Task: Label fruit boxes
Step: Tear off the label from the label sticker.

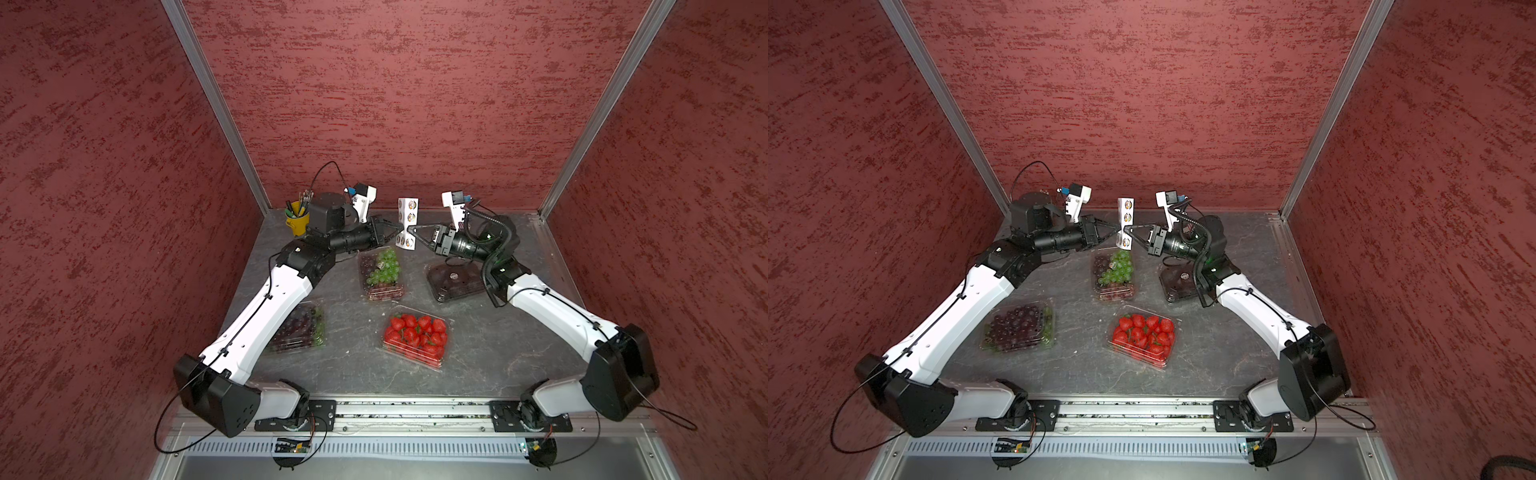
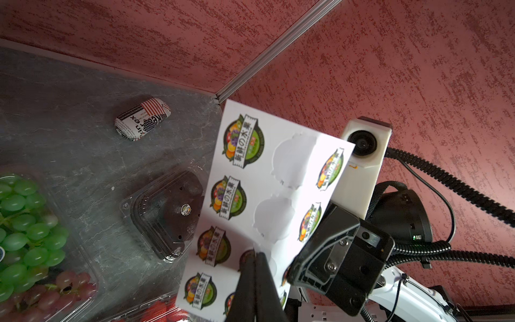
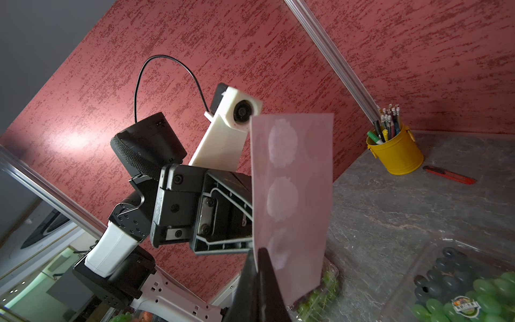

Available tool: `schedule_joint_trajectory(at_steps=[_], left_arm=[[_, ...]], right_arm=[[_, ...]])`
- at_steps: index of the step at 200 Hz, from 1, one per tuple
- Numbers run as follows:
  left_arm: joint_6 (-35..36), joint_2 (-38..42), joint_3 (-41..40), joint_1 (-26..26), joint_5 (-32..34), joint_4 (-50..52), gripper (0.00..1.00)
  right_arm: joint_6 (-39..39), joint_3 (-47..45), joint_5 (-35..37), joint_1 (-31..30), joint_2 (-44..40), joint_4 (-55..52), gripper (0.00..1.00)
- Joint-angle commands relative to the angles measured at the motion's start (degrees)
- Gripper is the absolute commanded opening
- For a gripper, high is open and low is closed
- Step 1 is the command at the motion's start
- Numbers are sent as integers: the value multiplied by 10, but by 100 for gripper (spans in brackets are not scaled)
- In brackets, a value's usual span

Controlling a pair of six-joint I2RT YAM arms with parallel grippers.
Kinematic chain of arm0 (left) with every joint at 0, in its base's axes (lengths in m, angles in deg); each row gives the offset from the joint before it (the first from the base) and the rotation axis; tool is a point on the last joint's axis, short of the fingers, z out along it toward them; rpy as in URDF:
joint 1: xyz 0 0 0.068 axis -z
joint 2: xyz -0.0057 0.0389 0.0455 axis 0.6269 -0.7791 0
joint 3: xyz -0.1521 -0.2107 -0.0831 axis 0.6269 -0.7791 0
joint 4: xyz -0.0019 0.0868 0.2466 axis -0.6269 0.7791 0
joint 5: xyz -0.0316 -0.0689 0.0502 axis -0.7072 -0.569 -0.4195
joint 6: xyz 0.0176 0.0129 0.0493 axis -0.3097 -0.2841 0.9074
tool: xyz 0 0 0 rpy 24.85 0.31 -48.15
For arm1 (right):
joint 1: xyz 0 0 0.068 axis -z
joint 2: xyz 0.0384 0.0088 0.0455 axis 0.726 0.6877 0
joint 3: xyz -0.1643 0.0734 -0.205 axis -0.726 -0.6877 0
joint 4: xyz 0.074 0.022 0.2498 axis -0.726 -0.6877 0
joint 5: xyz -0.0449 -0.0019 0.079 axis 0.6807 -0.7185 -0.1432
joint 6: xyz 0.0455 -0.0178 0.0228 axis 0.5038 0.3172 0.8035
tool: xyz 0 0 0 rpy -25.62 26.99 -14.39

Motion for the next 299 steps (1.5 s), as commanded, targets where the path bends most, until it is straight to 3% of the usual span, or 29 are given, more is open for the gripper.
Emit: schedule_joint_trajectory(at_steps=[1, 299], left_arm=[[16, 9, 10, 1, 15, 9, 0], [22, 56, -11, -15, 17, 27, 0]], right_arm=[[-12, -1, 10, -4, -19, -6, 0], [-19, -12, 63, 9, -23, -37, 0]])
